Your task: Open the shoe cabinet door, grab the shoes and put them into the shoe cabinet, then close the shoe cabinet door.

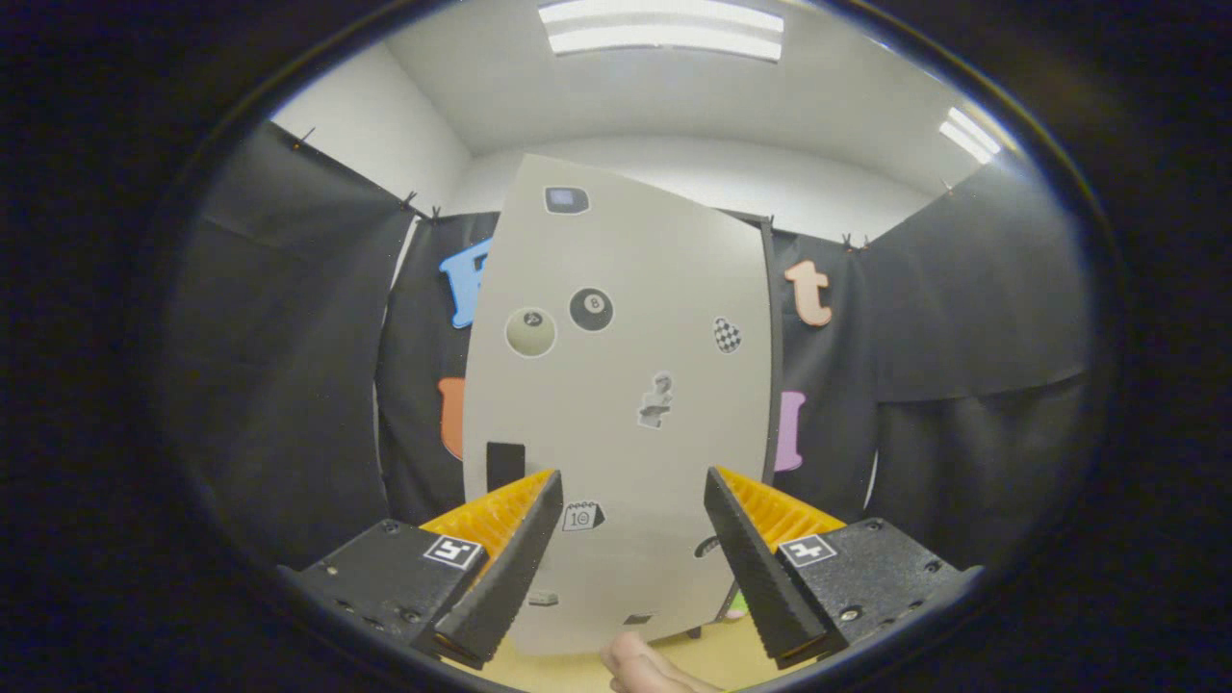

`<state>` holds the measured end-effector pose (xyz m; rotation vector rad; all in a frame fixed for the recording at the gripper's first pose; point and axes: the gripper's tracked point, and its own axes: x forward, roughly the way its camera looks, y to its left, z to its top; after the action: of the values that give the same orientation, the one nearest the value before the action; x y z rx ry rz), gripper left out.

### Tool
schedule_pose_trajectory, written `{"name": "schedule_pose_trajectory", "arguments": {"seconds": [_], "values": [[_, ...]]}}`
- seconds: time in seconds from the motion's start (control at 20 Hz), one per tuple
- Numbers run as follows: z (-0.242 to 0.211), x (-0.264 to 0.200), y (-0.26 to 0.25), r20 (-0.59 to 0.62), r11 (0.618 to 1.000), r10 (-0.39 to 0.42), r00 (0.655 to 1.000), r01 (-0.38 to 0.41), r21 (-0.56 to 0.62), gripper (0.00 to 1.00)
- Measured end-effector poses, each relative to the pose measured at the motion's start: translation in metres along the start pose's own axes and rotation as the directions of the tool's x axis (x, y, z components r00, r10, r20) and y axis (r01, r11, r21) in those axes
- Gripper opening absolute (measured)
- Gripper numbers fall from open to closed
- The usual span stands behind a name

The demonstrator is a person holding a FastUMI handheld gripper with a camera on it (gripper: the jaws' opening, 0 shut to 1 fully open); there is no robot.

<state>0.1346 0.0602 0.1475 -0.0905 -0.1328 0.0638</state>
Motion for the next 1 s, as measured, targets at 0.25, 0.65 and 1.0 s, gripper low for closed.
{"name": "schedule_pose_trajectory", "arguments": {"seconds": [0.25, 0.65, 1.0], "values": [[-0.023, -0.058, 0.001, -0.087, 0.992, 0.063, 0.994, -0.053, 0.114, 0.97], [-0.091, -0.106, -0.025, -0.107, 0.99, 0.013, 0.994, 0.002, 0.142, 0.99], [-0.096, -0.122, -0.027, -0.088, 0.994, 0.006, 0.996, 0.003, 0.106, 0.99]]}}
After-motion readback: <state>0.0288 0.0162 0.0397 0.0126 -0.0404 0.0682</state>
